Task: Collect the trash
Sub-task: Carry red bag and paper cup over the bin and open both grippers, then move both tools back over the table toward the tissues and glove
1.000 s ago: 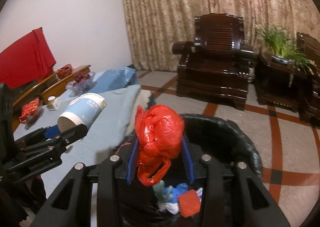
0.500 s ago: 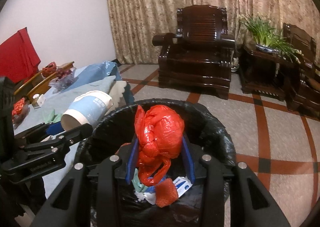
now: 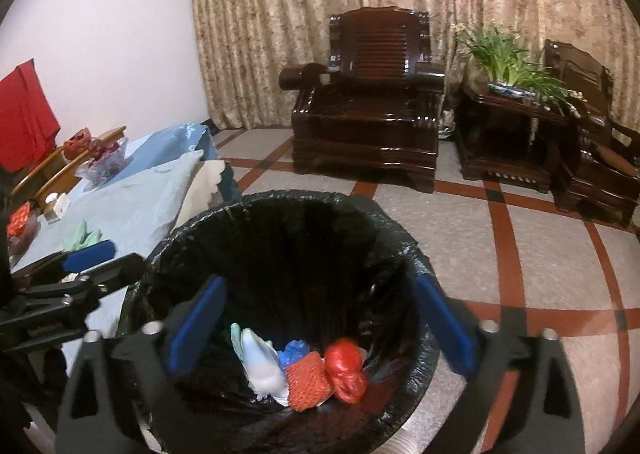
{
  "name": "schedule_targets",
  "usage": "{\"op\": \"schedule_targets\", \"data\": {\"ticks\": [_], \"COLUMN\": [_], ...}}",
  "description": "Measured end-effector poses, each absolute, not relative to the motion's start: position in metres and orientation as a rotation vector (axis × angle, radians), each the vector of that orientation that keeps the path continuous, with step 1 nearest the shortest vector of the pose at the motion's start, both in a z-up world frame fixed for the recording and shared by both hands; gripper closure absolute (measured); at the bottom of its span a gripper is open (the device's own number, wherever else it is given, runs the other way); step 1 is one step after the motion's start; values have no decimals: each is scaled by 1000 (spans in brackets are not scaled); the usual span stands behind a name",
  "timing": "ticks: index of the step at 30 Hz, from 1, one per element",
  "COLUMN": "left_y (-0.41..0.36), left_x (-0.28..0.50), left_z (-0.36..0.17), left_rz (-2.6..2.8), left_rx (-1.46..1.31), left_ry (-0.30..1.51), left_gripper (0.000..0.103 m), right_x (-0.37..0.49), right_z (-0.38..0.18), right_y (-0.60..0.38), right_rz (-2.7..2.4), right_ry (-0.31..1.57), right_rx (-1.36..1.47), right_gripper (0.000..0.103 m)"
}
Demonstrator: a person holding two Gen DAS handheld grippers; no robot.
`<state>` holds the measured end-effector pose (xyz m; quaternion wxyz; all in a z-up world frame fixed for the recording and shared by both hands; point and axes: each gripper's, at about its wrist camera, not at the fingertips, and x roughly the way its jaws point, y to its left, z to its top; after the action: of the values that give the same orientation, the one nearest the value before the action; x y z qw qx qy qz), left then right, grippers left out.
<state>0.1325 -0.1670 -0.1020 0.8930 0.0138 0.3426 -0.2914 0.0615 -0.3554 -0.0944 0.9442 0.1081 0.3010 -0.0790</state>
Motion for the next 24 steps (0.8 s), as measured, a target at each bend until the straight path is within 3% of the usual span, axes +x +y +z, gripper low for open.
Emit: {"op": "schedule_targets", "data": {"ticks": [7,24], "left_y": [-116,69], "left_x": [133,126], "left_z": [-80,-56], "left_rz": [-496,-83], "left_rx": [-3,-41], "left_ry": [653,565], "left_gripper": [14,12], "right_x": [65,128], "right_z": [-78,-55], "right_y": [-343,-195], "right_rz": [-128,168], "right_ry": [573,521], "right_rx": [246,158], "right_gripper": [6,6]}}
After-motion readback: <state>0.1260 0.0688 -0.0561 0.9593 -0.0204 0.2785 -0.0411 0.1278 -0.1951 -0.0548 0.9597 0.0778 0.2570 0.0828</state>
